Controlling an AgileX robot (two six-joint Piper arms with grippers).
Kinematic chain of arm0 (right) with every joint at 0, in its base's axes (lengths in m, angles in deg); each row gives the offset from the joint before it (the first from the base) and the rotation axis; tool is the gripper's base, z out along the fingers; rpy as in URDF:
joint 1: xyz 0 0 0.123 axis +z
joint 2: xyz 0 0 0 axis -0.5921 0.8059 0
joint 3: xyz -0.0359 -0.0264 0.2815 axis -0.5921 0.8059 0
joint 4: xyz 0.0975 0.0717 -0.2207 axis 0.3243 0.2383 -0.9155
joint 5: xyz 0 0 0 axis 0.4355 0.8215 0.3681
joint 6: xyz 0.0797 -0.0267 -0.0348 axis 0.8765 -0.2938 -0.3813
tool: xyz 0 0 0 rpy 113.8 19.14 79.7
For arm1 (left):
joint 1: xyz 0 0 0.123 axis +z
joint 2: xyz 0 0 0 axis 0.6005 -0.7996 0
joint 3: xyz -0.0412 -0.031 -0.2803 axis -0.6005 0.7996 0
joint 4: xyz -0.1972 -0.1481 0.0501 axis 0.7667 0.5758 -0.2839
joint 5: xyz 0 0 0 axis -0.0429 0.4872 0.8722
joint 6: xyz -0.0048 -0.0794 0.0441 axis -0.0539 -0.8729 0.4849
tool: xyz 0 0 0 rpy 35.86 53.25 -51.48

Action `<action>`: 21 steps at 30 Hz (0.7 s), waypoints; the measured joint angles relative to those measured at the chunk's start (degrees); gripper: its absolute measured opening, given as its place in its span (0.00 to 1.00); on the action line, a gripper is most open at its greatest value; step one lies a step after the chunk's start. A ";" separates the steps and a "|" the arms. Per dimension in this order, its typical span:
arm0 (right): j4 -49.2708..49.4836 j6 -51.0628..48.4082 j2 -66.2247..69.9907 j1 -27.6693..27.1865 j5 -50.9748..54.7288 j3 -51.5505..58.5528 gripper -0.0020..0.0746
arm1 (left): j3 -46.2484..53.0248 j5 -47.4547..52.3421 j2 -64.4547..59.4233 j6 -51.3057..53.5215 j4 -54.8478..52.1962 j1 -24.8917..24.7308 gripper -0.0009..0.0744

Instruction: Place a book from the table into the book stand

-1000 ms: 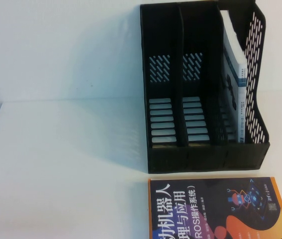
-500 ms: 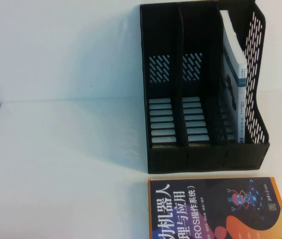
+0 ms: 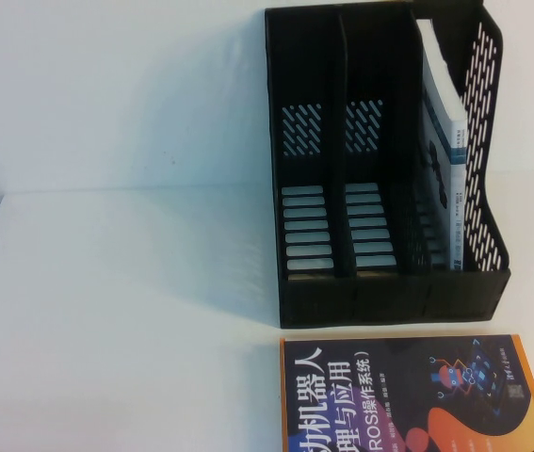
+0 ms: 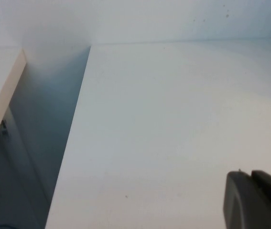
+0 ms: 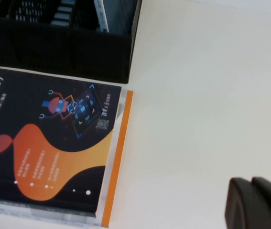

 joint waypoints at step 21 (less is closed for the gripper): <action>0.00 0.12 0.00 0.00 0.00 0.00 0.03 | 0.00 0.26 0.00 3.10 0.00 0.00 0.01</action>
